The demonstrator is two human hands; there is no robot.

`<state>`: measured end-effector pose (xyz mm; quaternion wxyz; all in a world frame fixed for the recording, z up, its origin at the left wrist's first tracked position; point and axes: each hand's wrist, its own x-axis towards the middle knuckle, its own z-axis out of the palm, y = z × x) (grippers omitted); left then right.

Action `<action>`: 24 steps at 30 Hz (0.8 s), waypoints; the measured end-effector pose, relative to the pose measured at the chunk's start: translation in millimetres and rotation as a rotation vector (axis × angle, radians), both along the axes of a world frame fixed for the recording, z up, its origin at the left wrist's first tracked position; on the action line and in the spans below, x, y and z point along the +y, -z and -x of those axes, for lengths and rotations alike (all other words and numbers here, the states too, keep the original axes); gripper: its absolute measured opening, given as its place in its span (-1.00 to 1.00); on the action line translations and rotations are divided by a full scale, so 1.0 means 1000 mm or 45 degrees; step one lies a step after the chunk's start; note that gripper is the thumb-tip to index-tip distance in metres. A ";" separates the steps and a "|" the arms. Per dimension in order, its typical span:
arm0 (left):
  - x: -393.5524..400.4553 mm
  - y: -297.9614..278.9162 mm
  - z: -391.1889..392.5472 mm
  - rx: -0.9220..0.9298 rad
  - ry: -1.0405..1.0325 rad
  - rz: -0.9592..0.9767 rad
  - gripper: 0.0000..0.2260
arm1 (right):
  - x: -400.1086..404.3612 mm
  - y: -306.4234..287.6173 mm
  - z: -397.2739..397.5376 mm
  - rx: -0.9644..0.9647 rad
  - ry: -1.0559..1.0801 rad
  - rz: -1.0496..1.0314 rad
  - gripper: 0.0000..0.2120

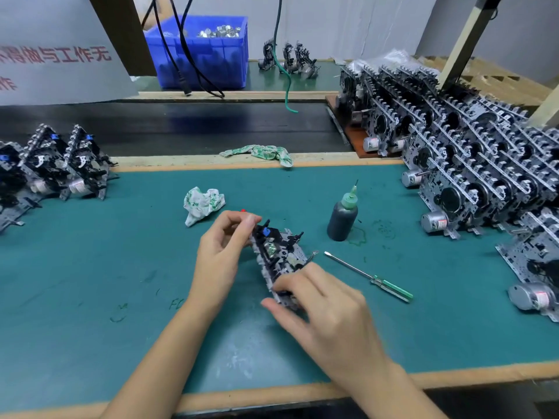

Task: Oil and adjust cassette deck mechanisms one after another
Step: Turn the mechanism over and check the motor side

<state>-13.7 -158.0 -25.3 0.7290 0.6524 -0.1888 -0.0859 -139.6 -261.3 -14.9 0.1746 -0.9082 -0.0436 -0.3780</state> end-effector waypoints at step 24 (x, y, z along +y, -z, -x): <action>0.007 0.013 0.004 -0.019 -0.252 -0.027 -0.79 | 0.024 0.030 0.010 0.030 -0.075 -0.054 -0.92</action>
